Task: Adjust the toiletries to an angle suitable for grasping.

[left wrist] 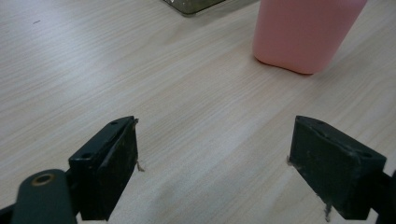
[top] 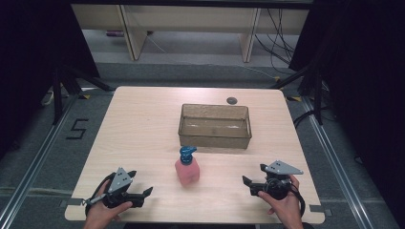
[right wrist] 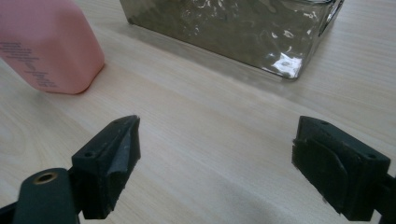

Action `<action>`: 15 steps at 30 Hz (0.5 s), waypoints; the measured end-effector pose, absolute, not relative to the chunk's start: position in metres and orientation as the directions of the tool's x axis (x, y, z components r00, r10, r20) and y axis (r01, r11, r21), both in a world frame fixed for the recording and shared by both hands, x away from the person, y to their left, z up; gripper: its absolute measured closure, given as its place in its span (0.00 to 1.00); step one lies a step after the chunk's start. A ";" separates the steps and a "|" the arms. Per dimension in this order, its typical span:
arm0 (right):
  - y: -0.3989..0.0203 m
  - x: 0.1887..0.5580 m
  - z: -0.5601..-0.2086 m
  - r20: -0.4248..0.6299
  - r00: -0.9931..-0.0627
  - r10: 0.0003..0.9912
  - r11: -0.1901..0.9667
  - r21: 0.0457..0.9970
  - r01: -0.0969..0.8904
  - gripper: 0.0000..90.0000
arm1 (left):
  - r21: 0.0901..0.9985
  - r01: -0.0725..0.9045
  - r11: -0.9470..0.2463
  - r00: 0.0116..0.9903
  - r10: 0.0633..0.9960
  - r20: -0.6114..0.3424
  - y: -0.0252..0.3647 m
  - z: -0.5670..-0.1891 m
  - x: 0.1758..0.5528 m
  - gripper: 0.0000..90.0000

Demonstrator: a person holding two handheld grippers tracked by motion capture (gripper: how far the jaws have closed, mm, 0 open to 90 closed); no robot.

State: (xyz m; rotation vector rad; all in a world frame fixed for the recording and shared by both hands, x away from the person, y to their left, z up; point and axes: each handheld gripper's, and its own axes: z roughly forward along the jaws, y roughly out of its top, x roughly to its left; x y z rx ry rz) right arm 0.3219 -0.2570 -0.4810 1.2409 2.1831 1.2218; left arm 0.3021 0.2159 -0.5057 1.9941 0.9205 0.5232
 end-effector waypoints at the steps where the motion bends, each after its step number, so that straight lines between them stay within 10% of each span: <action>1: -0.257 0.322 -0.481 0.112 -0.560 0.821 0.244 0.818 0.521 0.17 | 0.838 0.408 -0.363 0.644 0.765 0.017 0.216 -0.506 0.302 0.17; 15: -0.253 0.323 -0.478 0.070 -0.601 0.796 0.270 0.848 0.457 0.18 | 0.838 0.408 -0.361 0.644 0.765 0.015 0.216 -0.506 0.303 0.17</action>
